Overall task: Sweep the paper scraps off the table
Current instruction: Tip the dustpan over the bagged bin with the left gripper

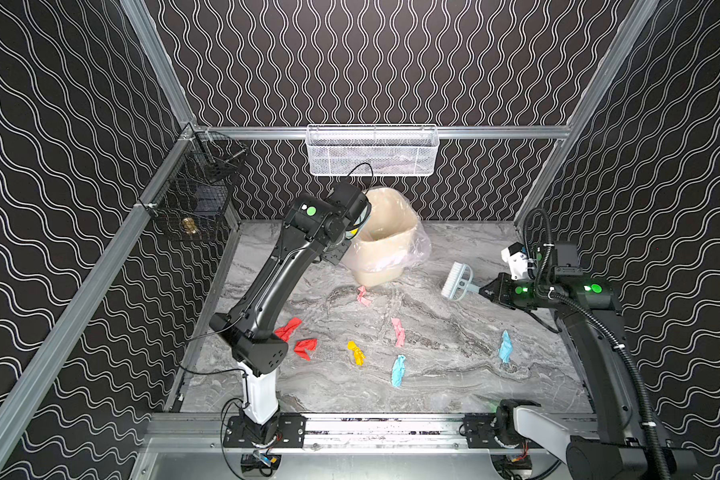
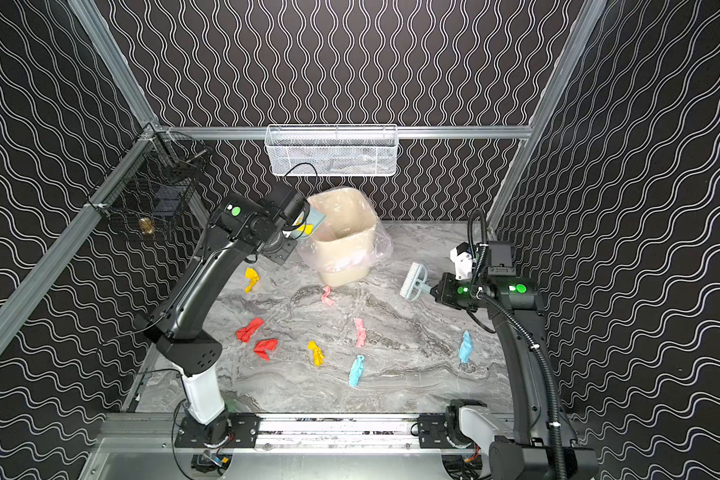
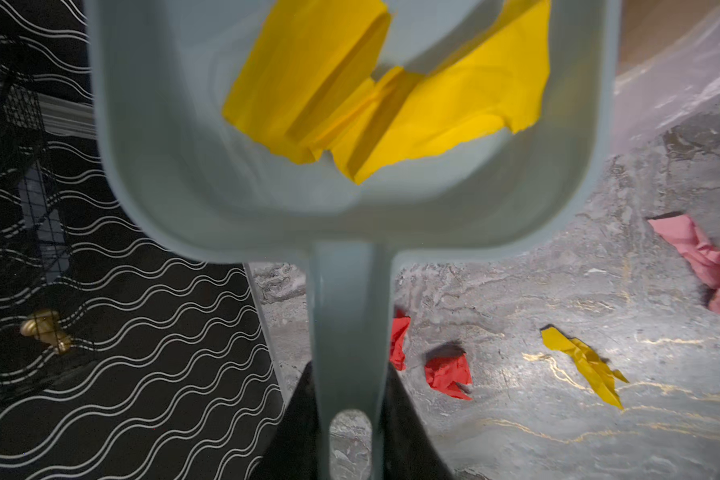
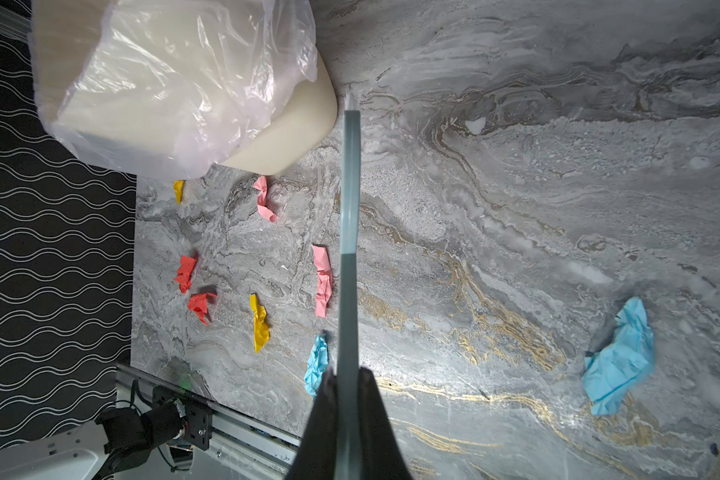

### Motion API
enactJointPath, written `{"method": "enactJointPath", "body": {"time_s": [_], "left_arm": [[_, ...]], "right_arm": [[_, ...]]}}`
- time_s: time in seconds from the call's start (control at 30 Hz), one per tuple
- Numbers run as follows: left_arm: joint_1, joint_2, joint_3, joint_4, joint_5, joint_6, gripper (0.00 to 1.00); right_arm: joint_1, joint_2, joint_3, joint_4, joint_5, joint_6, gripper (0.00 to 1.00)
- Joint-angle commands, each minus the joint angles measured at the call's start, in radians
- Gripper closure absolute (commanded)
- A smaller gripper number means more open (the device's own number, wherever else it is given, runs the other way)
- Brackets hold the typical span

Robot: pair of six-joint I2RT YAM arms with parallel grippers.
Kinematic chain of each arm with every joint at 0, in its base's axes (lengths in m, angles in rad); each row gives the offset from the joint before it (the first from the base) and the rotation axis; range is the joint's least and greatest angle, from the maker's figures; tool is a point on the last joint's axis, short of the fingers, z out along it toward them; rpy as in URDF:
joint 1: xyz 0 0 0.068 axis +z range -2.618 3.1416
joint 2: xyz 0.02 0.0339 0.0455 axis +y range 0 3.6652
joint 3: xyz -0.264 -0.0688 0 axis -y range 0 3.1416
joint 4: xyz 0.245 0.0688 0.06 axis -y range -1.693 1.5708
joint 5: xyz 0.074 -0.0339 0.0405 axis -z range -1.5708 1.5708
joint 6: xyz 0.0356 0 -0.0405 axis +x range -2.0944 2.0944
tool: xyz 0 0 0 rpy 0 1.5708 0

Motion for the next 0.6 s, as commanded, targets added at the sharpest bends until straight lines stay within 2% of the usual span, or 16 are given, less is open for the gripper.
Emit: {"method": "enactJointPath", "body": {"time_s": [0.0, 0.27, 0.4, 0.57], "left_arm": [[-0.002, 0.028, 0.032, -0.017, -0.073, 0.005, 1.0], [-0.055, 0.113, 0.127, -0.021, -0.231, 0.022, 1.0], [-0.095, 0.147, 0.121, -0.022, -0.346, 0.047, 1.0], [-0.131, 0.155, 0.104, -0.038, -0.397, 0.046, 1.0]], "right_arm": [[0.002, -0.002, -0.012, -0.005, 0.007, -0.002, 1.0], [0.002, -0.025, -0.034, -0.031, 0.016, -0.008, 1.0], [0.008, -0.036, -0.042, -0.035, 0.012, -0.008, 1.0], [0.012, -0.059, -0.059, -0.047, 0.004, -0.007, 1.0]]}}
